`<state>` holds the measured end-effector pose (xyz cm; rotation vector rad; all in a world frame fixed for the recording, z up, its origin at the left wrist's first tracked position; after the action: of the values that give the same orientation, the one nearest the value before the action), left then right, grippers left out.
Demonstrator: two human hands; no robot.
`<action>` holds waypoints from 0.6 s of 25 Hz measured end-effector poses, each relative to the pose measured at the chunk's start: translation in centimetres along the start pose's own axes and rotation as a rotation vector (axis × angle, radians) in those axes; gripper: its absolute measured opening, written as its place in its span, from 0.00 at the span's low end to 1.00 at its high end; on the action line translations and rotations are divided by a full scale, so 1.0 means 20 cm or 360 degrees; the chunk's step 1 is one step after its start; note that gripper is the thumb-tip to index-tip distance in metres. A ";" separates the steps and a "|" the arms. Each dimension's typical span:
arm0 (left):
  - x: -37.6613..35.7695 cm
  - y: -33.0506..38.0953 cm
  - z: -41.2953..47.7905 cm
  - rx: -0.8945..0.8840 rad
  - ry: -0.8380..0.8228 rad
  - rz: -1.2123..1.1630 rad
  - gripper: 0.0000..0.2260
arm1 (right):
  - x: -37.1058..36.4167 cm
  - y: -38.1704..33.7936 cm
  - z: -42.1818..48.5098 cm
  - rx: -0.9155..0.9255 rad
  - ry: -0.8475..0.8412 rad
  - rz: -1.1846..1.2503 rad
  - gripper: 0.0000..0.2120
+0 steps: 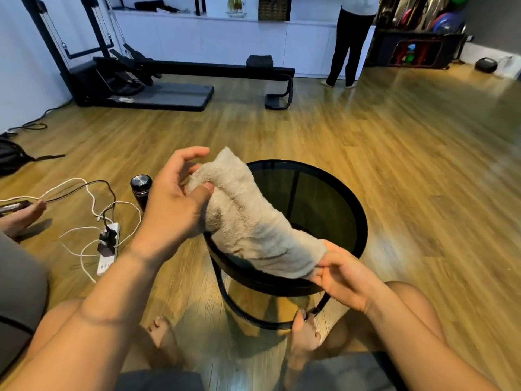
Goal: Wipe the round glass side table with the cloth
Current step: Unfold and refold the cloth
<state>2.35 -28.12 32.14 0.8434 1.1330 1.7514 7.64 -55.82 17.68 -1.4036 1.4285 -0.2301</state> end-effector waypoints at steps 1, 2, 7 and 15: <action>-0.02 0.02 0.00 -0.0022 -0.0052 0.0009 0.23 | -0.02 -0.01 -0.01 -0.0022 -0.0072 0.0019 0.18; -0.04 0.03 0.00 -0.0035 -0.0102 0.0043 0.23 | -0.05 0.00 -0.03 -0.0078 -0.0151 0.0036 0.19; -0.01 -0.01 0.00 -0.0013 0.0046 0.0154 0.22 | -0.13 0.04 -0.02 0.0056 0.0019 -0.0578 0.23; 0.11 -0.28 -0.11 0.0314 0.0304 0.0158 0.22 | -0.07 -0.20 0.00 0.0673 0.0617 -0.0980 0.09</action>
<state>1.21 -25.66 26.31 0.8764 1.4296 1.8539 9.64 -55.87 21.44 -1.4459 1.1082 -1.1816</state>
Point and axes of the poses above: each hand's wrist, its own z-axis towards the middle knuckle, its own x-axis out of the back of the hand, y = z × x, the point moved 4 cm from there along z, towards the middle knuckle, and after that the axes turned 1 degree about y, right-handed, at the moved point
